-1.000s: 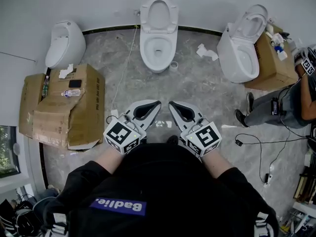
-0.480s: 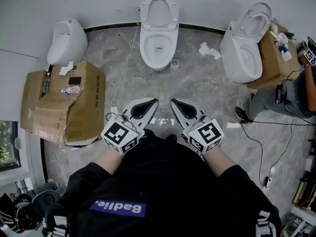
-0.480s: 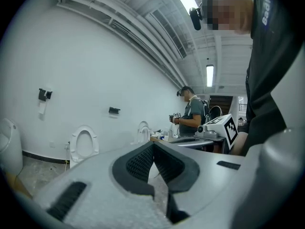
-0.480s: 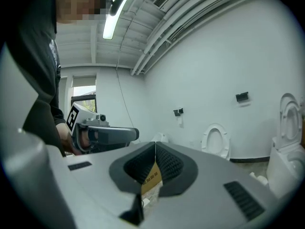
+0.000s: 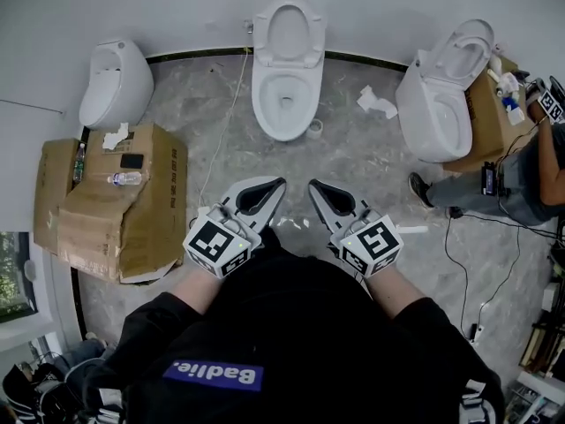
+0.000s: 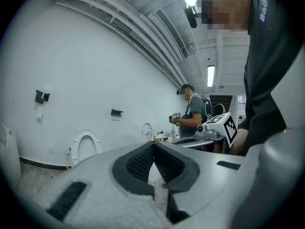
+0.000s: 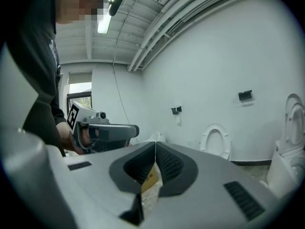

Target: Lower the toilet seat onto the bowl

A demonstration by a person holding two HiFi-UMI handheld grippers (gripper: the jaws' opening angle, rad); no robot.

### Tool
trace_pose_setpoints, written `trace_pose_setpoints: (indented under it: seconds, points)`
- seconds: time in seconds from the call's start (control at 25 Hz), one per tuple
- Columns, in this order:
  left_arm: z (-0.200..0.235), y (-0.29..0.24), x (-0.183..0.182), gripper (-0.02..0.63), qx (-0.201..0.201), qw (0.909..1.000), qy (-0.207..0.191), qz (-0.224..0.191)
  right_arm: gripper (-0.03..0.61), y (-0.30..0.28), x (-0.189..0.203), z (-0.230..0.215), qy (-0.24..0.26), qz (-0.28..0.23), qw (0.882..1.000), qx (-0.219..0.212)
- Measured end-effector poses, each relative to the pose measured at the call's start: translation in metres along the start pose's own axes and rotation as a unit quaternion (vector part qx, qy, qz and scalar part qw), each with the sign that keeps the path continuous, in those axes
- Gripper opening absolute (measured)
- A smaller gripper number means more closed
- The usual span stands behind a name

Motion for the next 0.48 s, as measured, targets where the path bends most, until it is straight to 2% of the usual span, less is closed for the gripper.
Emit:
trace_pose_setpoints:
  seconds: [0.16, 0.48]
  points:
    - [0.049, -0.001, -0.009, 0.017, 0.019, 0.9998, -0.006, 0.001, 0.028, -0.048, -0.014, -0.006, 0.005, 0.000, 1.000, 0.006]
    - [0.129, 0.000, -0.026, 0.017, 0.056, 0.9984, -0.006, -0.001, 0.028, -0.120, -0.043, -0.019, 0.003, -0.006, 0.999, 0.045]
Point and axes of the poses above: the fingertips, and each gripper's own axes: y backward along the fingers, z to its left, x out of its underside, the point moved 2 cm from there along y, backward along the fingers, and after that the axes turned 9 degrees about x, right-handed, at the moved point
